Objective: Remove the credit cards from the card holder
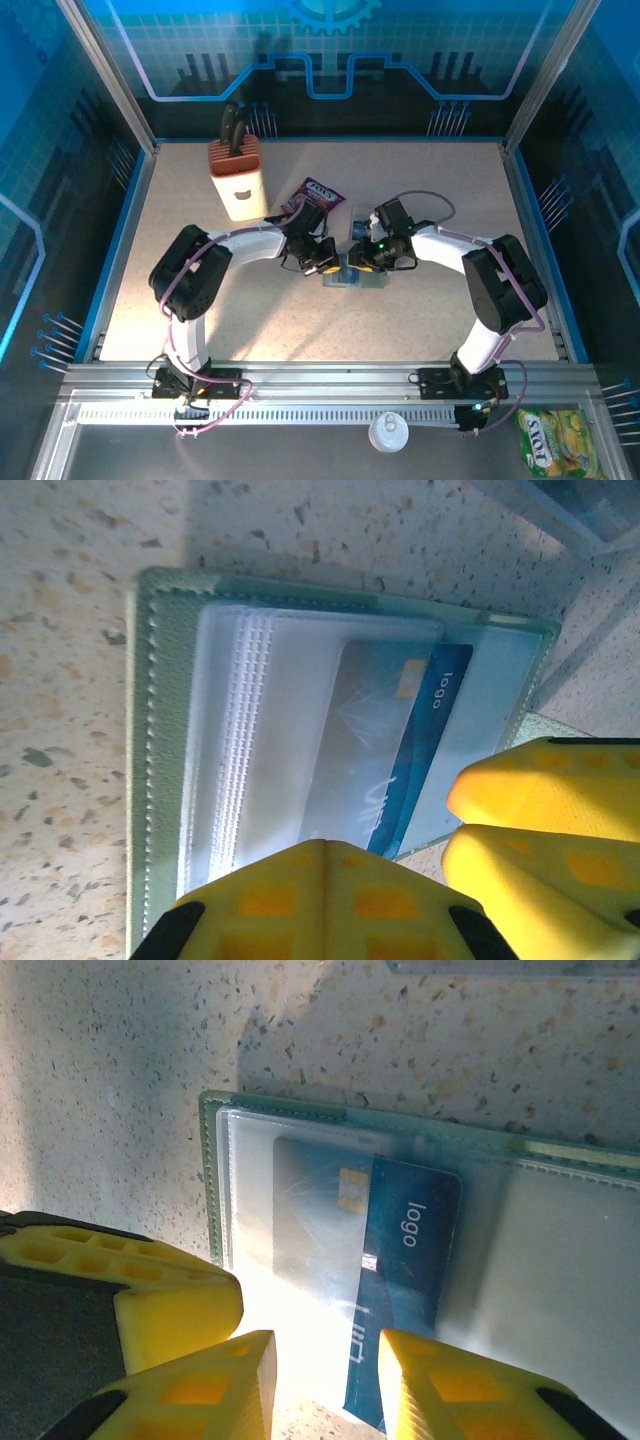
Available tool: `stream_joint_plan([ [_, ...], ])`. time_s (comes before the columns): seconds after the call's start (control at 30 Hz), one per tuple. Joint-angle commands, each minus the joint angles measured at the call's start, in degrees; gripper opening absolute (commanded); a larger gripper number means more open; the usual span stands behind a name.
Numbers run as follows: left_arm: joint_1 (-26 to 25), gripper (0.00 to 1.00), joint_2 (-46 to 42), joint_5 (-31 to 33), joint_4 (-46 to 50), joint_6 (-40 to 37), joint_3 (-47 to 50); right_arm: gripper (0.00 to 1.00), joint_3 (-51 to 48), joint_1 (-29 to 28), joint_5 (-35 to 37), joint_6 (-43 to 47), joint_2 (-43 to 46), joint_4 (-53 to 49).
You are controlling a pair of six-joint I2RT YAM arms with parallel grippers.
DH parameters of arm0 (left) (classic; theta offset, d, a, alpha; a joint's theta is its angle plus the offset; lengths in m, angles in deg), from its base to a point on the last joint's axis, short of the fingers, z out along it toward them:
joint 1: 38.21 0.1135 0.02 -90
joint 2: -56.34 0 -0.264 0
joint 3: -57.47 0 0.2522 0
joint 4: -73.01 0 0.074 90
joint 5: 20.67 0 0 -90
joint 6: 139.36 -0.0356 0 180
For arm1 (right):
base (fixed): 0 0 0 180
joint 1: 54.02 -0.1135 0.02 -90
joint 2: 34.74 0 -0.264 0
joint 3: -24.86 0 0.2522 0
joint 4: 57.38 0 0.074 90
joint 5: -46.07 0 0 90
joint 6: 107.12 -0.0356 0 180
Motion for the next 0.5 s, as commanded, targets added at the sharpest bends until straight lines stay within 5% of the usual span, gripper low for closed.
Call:
stream_joint_plan([
  [0.0,-0.2,0.0,1.1,-1.4,0.47,-1.0,-1.59,0.34,-1.47,0.99,-1.57,-1.46,1.4,1.42],
  [0.47,0.06,0.0,3.7,-1.61,3.74,-0.34,-2.77,0.33,-3.44,3.31,-4.9,-4.44,0.72,5.84],
])
